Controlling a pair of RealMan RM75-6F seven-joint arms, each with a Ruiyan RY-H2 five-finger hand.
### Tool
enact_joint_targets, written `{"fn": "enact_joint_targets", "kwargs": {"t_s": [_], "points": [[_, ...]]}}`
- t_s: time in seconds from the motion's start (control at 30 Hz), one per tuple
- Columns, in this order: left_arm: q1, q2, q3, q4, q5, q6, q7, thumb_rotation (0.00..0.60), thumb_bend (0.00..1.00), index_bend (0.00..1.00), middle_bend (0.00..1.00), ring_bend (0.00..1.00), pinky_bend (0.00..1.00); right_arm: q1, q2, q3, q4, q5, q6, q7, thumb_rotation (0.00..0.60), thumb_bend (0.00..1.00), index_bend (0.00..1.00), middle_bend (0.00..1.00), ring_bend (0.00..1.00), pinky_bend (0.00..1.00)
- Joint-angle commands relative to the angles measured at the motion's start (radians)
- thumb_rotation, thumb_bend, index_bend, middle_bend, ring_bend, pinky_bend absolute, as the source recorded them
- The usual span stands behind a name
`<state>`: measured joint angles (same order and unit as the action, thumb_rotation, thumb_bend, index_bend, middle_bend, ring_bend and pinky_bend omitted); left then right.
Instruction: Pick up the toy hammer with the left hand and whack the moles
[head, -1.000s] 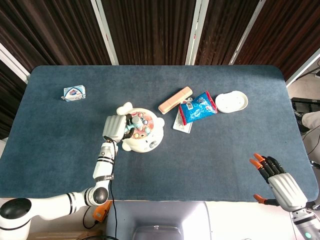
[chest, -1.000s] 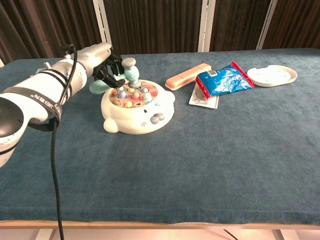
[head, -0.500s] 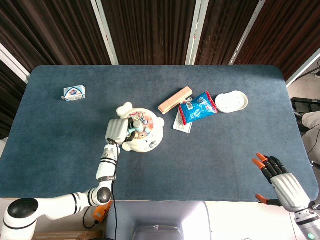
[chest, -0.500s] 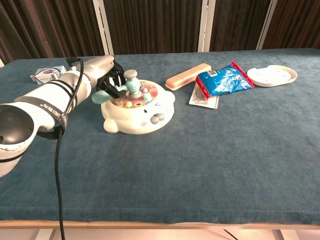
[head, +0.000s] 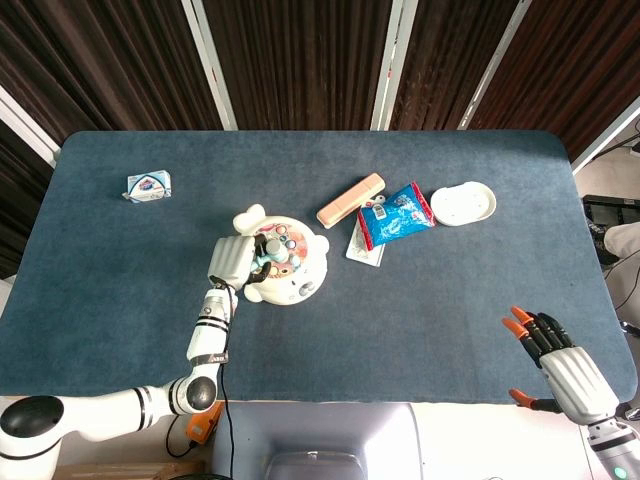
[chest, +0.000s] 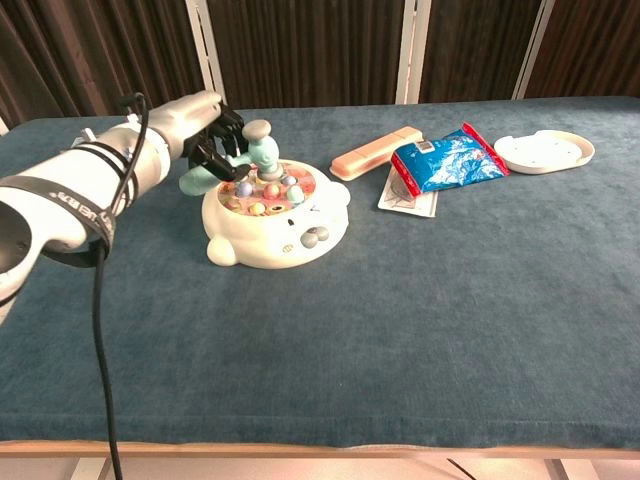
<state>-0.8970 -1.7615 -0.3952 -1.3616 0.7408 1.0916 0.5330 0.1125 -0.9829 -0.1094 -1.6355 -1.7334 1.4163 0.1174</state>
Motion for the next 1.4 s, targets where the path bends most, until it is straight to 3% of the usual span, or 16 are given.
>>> {"fn": "enact_joint_targets", "kwargs": {"t_s": [0.03,0.23,0.33,0.47,0.87,1.03,1.2,1.4], "points": [[0.057,0.086,0.018,-0.126,0.057,0.057,-0.028,0.6,0.78,0.74,1.0,0.99,1.0,0.001,-0.001,-0.001,-0.002,-0.004,-0.001,-0.005,0.6,0.2,0.0,0.0,0.0,0.0],[0.158,0.157,0.13,-0.233,0.15,0.111,-0.075,0.6,0.77,0.74,1.0,0.94,1.0,0.007,-0.009,-0.004,-0.014,-0.014,-0.016,-0.032,0.6,0.2,0.0,0.0,0.0,0.0],[0.201,0.146,0.193,-0.207,0.194,0.11,-0.12,0.6,0.76,0.73,1.0,0.92,0.99,0.009,-0.013,-0.006,-0.023,-0.017,-0.022,-0.049,0.6,0.2,0.0,0.0,0.0,0.0],[0.229,0.114,0.24,-0.125,0.222,0.088,-0.161,0.6,0.75,0.73,1.0,0.91,0.98,0.009,-0.015,-0.007,-0.026,-0.017,-0.024,-0.059,0.6,0.2,0.0,0.0,0.0,0.0],[0.257,0.013,0.252,0.086,0.241,0.019,-0.226,0.6,0.73,0.73,1.0,0.9,0.97,0.007,-0.014,-0.005,-0.021,-0.004,-0.023,-0.054,0.6,0.2,0.0,0.0,0.0,0.0],[0.265,-0.003,0.248,0.117,0.266,0.016,-0.241,0.6,0.72,0.72,0.99,0.88,0.95,0.008,-0.014,-0.004,-0.02,-0.001,-0.027,-0.054,0.6,0.2,0.0,0.0,0.0,0.0],[0.273,-0.013,0.243,0.138,0.283,0.017,-0.241,0.6,0.6,0.68,0.91,0.77,0.82,0.01,-0.015,-0.004,-0.022,0.001,-0.032,-0.059,0.6,0.2,0.0,0.0,0.0,0.0],[0.285,-0.008,0.235,0.143,0.296,0.009,-0.254,0.6,0.6,0.67,0.9,0.75,0.79,0.011,-0.016,-0.004,-0.024,0.003,-0.035,-0.064,0.6,0.2,0.0,0.0,0.0,0.0]]}}
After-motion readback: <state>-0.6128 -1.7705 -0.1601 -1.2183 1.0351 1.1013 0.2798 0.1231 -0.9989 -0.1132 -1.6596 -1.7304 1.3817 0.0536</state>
